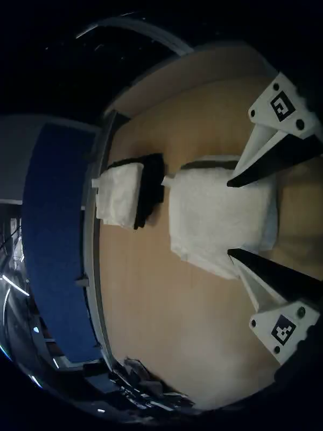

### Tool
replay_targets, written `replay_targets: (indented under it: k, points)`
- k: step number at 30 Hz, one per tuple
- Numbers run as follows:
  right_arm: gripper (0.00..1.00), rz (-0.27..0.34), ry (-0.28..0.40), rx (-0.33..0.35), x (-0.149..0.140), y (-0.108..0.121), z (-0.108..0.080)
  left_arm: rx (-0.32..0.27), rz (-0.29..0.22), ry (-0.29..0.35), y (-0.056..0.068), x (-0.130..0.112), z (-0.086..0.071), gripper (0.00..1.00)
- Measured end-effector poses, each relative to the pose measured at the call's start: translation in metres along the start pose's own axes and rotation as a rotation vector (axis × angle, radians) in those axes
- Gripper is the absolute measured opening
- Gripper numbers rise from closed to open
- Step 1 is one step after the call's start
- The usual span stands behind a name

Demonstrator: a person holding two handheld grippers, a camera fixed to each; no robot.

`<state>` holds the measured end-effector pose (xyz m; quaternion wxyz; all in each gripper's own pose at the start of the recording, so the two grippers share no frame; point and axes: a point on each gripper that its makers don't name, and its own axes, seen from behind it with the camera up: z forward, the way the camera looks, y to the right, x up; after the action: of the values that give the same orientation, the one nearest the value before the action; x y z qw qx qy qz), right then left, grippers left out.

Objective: Fold towel

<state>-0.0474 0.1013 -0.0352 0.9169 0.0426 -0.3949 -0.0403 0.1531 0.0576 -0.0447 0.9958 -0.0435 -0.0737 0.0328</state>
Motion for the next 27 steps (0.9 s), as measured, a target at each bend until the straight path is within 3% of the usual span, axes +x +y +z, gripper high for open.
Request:
replay_targets:
  k: [17, 27]
  points:
    - [0.88, -0.019, -0.063, 0.015, -0.042, -0.01, 0.024, 0.01, 0.0, -0.005, -0.007, -0.002, 0.001, 0.96]
    - [0.88, 0.001, 0.025, 0.009, 0.014, 0.003, 0.022, 0.016, 0.0, -0.004, -0.008, -0.002, 0.002, 0.96]
